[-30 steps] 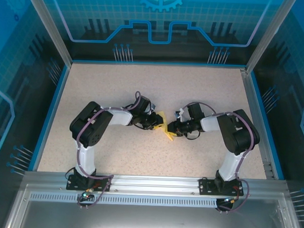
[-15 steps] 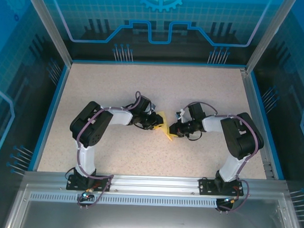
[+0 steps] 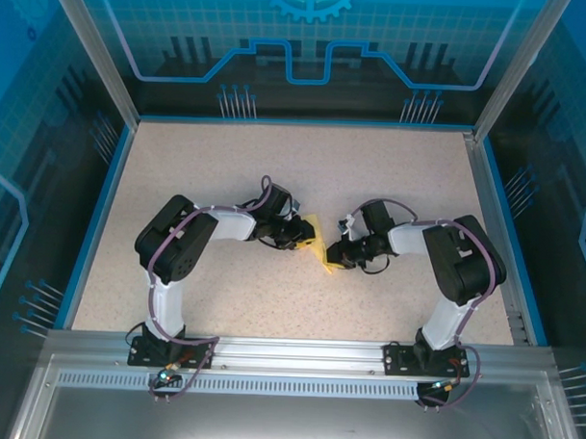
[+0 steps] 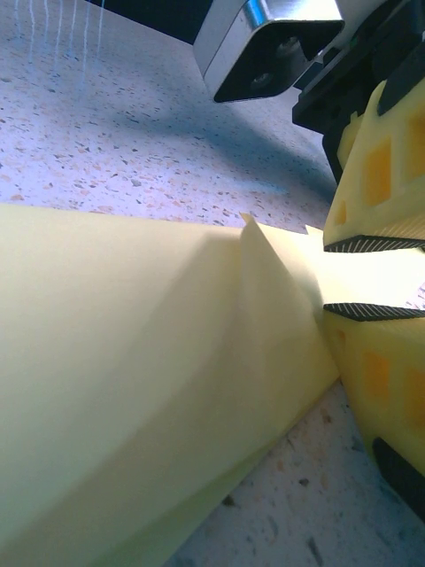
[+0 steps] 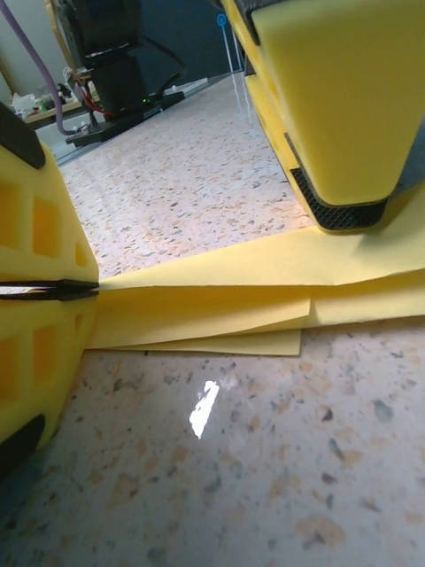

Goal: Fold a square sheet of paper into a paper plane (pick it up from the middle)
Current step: Fold the wing for the fifth time at the center of the table.

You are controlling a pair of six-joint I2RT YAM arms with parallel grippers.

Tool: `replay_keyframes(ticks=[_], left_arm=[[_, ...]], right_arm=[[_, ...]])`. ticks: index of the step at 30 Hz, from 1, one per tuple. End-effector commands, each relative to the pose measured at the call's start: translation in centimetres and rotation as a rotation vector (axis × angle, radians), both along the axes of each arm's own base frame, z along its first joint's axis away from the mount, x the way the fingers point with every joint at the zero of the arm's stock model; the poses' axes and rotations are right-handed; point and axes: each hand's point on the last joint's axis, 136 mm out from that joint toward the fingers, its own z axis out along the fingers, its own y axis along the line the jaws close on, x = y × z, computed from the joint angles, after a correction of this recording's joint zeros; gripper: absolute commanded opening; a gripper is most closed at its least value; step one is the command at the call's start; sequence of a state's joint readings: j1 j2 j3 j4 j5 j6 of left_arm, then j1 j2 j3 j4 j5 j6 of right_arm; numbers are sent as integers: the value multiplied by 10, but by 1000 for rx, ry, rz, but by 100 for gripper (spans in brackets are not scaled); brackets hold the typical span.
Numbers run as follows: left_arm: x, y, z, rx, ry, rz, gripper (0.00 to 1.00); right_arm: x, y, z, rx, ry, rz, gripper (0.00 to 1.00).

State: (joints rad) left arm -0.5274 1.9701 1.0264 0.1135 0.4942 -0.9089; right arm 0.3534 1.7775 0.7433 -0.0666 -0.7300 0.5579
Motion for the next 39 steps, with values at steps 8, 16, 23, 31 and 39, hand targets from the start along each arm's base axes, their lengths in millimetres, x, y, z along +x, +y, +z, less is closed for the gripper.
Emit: replay_keyframes(ticks=[8,16,23,31,39], left_arm=[[-14,17,-34,112,85,19,27],[-15,18,-34,118,87,10,27],[-16,18,-36,122,92,7,27],[-17,21,-39,141,109,22,25],[-15,22,-38,154,115,34,23]], right_arm=[[-28,-8,-17,-58,75,19,16],[3,-19,49,-114,-181,-44,24],[13,13,53,-92,-182,43,11],[22,44,34,-93,-134,129,4],[14,30,2,-205,-89,137,2]])
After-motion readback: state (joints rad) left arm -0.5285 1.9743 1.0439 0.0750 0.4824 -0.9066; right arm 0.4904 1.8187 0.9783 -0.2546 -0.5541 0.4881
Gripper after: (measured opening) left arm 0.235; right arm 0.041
